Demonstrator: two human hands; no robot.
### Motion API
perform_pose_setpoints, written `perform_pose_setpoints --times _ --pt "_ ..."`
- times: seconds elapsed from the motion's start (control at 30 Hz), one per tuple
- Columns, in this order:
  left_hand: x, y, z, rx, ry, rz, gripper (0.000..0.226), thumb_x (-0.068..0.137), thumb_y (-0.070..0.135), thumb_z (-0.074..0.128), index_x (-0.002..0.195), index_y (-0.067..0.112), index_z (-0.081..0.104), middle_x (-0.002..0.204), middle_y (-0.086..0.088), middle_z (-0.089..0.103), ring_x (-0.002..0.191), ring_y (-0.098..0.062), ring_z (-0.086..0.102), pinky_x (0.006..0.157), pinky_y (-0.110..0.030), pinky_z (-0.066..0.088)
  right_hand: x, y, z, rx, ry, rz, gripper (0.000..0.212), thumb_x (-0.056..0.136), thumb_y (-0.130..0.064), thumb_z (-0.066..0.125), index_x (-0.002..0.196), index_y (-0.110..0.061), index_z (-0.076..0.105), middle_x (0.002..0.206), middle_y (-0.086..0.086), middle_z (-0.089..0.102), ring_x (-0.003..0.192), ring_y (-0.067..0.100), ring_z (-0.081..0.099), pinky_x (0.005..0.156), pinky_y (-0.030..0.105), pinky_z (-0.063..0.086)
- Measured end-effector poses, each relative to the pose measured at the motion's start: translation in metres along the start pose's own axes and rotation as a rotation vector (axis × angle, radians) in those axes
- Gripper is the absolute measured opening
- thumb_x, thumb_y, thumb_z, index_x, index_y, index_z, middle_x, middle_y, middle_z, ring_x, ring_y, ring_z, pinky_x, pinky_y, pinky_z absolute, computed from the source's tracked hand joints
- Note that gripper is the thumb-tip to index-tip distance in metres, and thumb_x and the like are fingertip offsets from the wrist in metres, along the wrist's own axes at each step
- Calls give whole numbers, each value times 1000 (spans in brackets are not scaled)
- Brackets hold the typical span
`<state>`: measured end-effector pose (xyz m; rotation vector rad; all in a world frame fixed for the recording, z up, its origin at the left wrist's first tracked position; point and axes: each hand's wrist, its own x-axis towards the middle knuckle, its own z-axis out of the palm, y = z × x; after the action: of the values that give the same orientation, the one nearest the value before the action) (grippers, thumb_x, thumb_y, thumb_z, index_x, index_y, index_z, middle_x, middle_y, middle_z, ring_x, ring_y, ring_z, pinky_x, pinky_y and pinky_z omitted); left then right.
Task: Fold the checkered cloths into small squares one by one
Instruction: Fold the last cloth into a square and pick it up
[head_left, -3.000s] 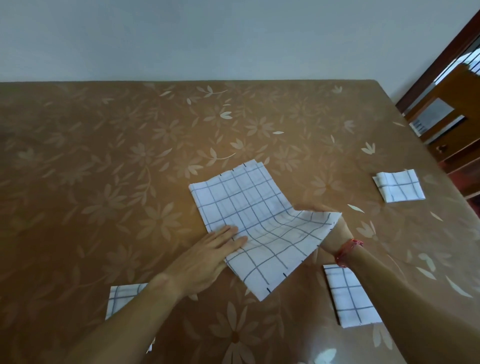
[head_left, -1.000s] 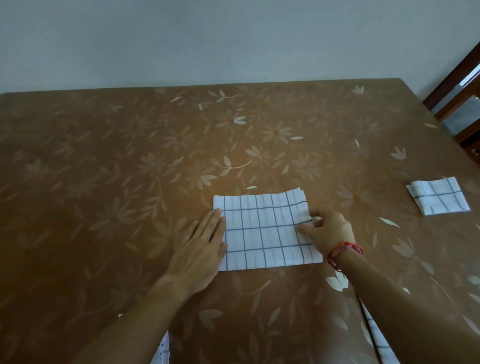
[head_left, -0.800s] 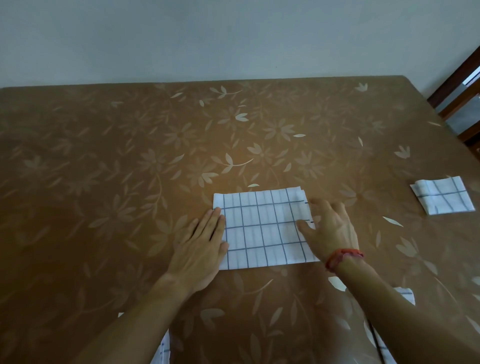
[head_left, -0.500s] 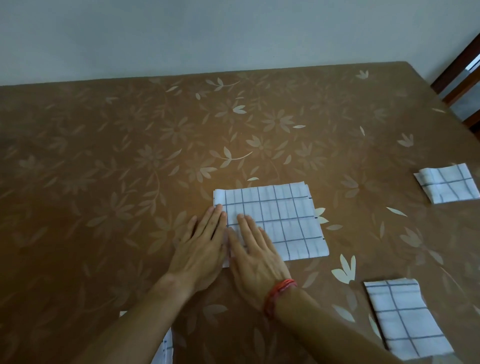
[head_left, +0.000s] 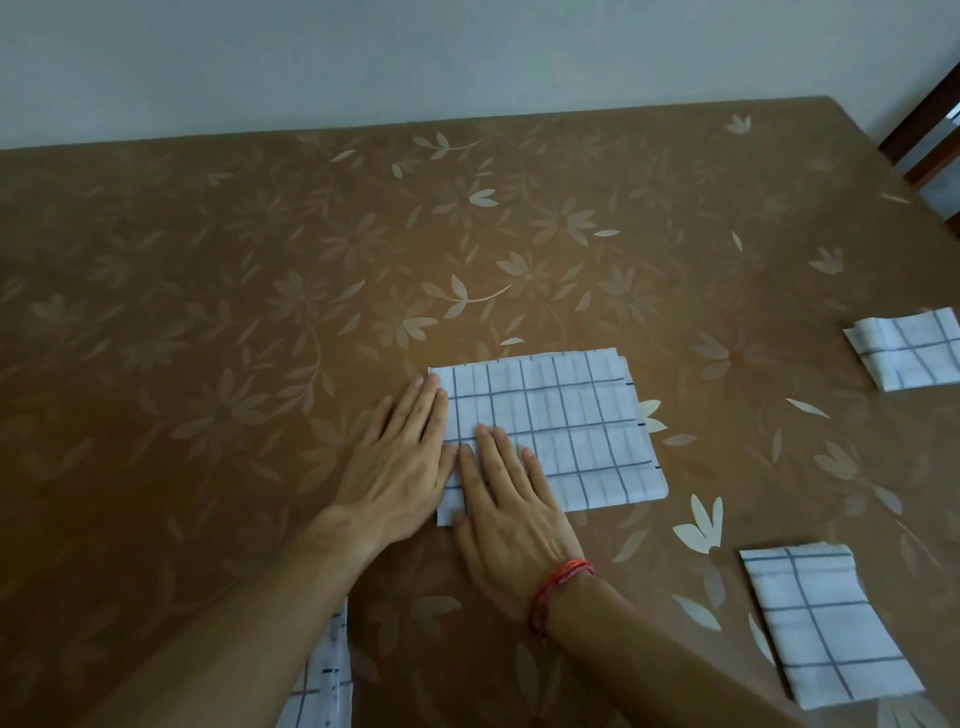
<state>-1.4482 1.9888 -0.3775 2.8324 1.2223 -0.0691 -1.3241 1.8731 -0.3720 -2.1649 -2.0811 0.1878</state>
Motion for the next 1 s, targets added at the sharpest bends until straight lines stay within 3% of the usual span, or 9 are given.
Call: perform_pose_setpoints --times 0.37,0.43,0.53,0.63,0.77,0.93,1.0 --pt "4 -2 -1 -27 -30 -38 66 98 42 19 149 1 32 159 -15 25 148 -26 22 117 -47 26 -1 -3 11 7 -15 -22 65 95 -41 38 148 -4 32 155 15 27 145 27 23 113 47 31" --pt "9 0 -4 -58 -31 -48 71 96 45 13 151 2 25 161 -14 18 150 -24 15 120 -44 18 -1 -3 13 -6 -31 -25 68 96 -45 35 149 -4 28 156 15 25 146 26 21 114 47 29" --pt "14 1 -2 -67 -58 -78 76 91 50 -6 154 8 0 163 -9 -6 150 -18 -7 122 -42 1 -2 -3 12 -9 -47 -22 70 96 -49 33 149 -3 27 156 15 25 146 26 20 114 47 29" --pt "14 3 -2 -14 -93 -96 75 88 51 -14 151 10 -13 162 -8 -15 149 -18 -15 122 -44 -5 -2 -6 11 -25 -41 -19 71 95 -48 35 148 -2 30 155 16 26 145 27 22 116 47 27" --pt "15 4 -3 -6 -109 -98 78 87 51 -16 153 9 -13 162 -8 -19 148 -19 -19 122 -43 -8 -12 -26 9 -8 -33 4 73 92 -47 37 146 2 33 154 19 27 145 28 22 113 44 15" --pt "15 0 -9 -61 -161 -81 77 88 52 -13 152 12 -15 161 -5 -22 147 -16 -22 122 -40 -8 -28 -40 13 17 -69 25 79 90 -56 39 144 2 37 153 20 29 144 29 25 110 46 17" --pt "17 -1 -13 -68 -193 -79 69 96 50 -2 152 13 -15 161 -4 -22 147 -15 -22 122 -40 -7 -35 -40 15 16 -81 6 79 91 -58 36 143 2 38 152 20 30 143 30 26 112 46 20"
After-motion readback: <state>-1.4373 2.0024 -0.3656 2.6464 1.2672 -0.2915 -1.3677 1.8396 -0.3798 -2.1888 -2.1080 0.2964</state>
